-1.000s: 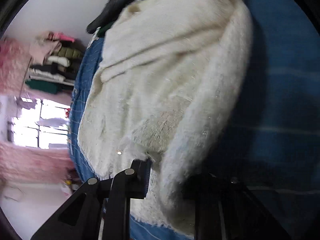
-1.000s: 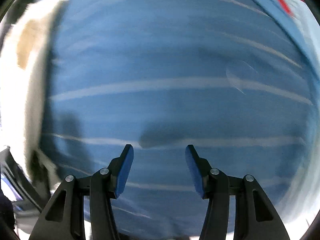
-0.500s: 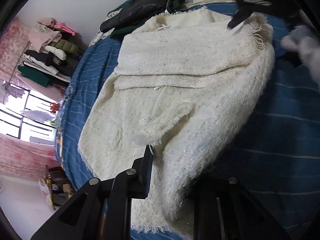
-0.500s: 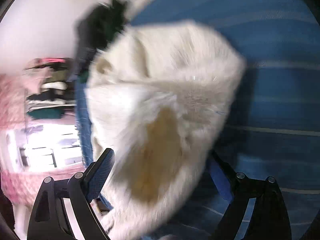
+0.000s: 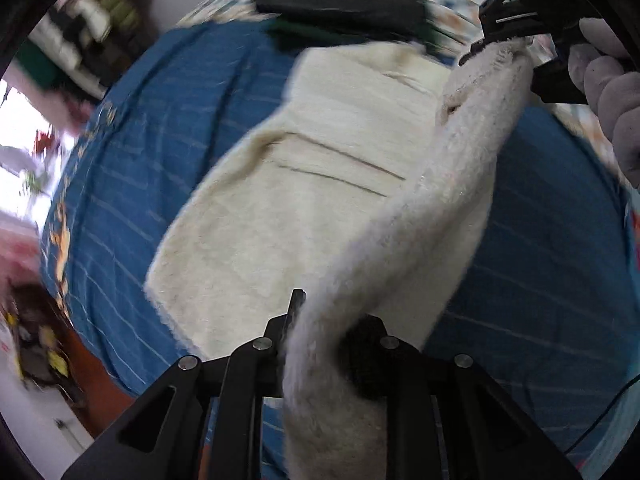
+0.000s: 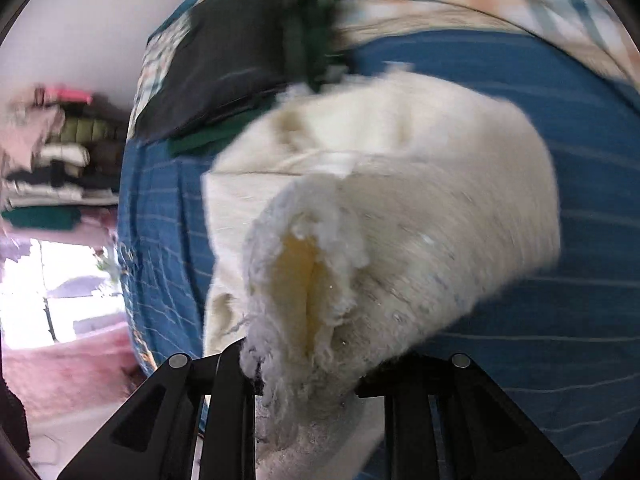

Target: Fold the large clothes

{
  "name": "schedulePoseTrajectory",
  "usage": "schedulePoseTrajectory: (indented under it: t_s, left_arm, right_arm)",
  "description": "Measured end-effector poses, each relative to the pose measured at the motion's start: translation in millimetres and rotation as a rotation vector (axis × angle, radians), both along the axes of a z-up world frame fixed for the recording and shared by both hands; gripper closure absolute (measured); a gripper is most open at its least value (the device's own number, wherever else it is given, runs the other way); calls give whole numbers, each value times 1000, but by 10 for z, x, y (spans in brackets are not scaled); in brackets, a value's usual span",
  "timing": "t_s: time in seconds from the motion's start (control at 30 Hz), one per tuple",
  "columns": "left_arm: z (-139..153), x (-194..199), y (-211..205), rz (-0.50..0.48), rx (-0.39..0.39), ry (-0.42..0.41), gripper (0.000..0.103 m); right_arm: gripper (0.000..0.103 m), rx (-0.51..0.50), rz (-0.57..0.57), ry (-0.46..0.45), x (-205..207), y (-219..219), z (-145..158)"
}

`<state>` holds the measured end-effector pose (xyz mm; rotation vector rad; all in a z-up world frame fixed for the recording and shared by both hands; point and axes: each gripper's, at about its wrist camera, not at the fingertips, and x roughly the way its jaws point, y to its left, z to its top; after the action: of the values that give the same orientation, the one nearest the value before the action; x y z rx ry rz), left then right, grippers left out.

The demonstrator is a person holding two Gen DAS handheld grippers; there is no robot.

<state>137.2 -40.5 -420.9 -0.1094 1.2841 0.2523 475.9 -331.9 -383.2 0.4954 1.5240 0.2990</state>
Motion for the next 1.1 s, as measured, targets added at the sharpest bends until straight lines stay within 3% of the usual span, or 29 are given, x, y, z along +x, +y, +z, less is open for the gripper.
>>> schedulePoseTrajectory:
  t_s: [0.1, 0.3, 0.37, 0.47, 0.5, 0.57, 0.63, 0.7, 0.8, 0.87, 0.9, 1.0, 1.1]
  left_arm:
    - [-131, 36, 630, 76, -76, 2, 82]
    - [-660, 29, 1807, 271, -261, 48, 79]
    - [-837, -20, 2044, 328, -335, 65, 76]
    - [-964, -149, 2264, 399, -398, 62, 66]
    - [-980, -194, 2310, 419, -414, 58, 65]
    - [-974, -221, 2353, 448, -390, 70, 54]
    - [-1006, -233, 2366, 469, -317, 76, 43]
    - [-1152, -211, 2396, 481, -245, 113, 38]
    - [-1368, -159, 2440, 486, -216, 148, 30]
    - [-1442, -120, 2434, 488, -200, 155, 28]
    - [-1467, -106, 2431, 490, -196, 158, 28]
    - [-1538, -18, 2399, 487, -169, 168, 27]
    - [-1577, 70, 2398, 483, -152, 176, 27]
  right_arm:
    - [80, -77, 58, 11, 218, 682, -1]
    - [76, -248, 163, 102, 535, 2126, -595]
    - [64, -312, 214, 125, 581, 2491, -921]
    - [44, -346, 234, 142, 582, 2705, -984]
    - [34, -306, 227, 141, 580, 2685, -947]
    - [33, -116, 198, 128, 587, 2511, -784]
    - [33, 70, 171, 84, 563, 2128, -535]
    - [33, 104, 125, 26, 562, 1683, -316]
    - [31, -14, 63, -66, 600, 824, -170]
    - [31, -62, 14, -61, 673, 258, -351]
    - [31, -36, -19, -39, 721, -17, -537]
    - [31, 143, -43, 66, 863, -383, -1195]
    - [29, 336, -4, 128, 970, -300, -1724]
